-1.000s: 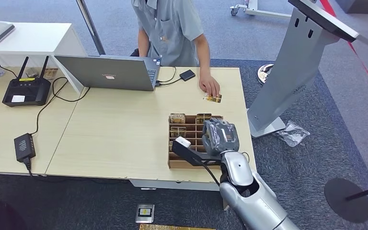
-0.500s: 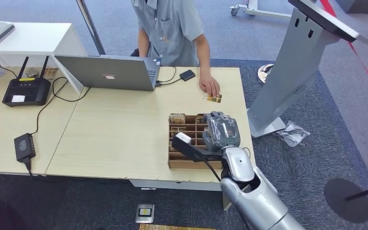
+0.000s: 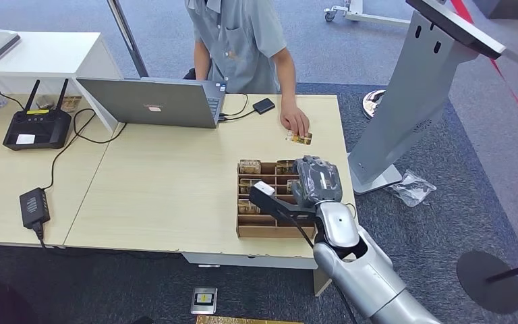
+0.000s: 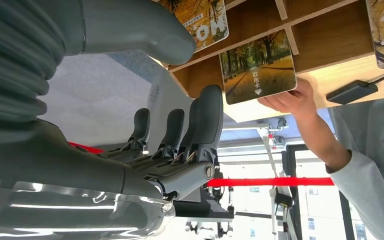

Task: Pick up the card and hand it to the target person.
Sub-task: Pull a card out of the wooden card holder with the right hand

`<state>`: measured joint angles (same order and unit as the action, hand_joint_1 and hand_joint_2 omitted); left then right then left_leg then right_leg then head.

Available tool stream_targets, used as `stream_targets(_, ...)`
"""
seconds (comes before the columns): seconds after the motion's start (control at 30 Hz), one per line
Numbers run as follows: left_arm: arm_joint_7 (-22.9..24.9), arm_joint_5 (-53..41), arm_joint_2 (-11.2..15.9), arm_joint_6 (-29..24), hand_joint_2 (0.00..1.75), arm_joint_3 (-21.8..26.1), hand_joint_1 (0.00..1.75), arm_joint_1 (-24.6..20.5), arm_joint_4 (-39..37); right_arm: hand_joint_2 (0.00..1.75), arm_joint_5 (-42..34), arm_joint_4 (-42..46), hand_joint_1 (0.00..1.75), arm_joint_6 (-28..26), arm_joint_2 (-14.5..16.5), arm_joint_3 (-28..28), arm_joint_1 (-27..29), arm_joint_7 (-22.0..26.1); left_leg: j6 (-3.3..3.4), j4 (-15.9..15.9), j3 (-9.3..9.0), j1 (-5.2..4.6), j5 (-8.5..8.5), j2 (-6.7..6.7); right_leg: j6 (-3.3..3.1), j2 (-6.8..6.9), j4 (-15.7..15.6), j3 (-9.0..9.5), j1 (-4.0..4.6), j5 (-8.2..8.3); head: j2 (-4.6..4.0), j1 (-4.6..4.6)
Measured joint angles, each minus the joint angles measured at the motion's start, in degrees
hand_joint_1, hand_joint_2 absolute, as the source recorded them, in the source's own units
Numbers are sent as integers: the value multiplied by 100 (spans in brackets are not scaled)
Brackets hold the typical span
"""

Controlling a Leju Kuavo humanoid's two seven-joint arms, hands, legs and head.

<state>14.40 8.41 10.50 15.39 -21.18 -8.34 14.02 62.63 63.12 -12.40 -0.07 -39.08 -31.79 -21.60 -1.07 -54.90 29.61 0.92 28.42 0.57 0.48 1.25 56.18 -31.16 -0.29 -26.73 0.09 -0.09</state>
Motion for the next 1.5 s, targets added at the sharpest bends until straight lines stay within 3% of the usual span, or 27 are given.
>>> stream_targets(0.83, 57, -54, -27, 16, 0, 0, 0, -133, 2, 175, -44, -722, 101, -57, 124, 25, -101, 62, 0, 0, 2, 0, 0, 0, 0, 0, 0, 1, 0, 0, 0, 1)
stream_targets(1.07, 14, 21, -25, 7, 0, 4, 0, -43, 0, 175, -82, -969, 137, -81, 313, -23, -207, 211, 0, 0, 1, 0, 0, 0, 0, 0, 1, 1, 0, 0, 0, 1)
stream_targets(1.2, -11, 54, -25, 7, 0, 7, 0, 14, -1, 175, -109, -1078, 171, -107, 411, -54, -267, 270, 0, 0, 1, 0, 0, 0, 0, 0, 1, 2, 0, 0, 0, 1)
stream_targets(1.5, -141, 169, -22, -1, 0, 111, 0, 224, -12, 175, -185, -1195, 175, -347, 531, -133, -346, 410, 0, 0, 0, 0, -1, -1, 0, 0, 1, 2, 0, 1, 0, 0)
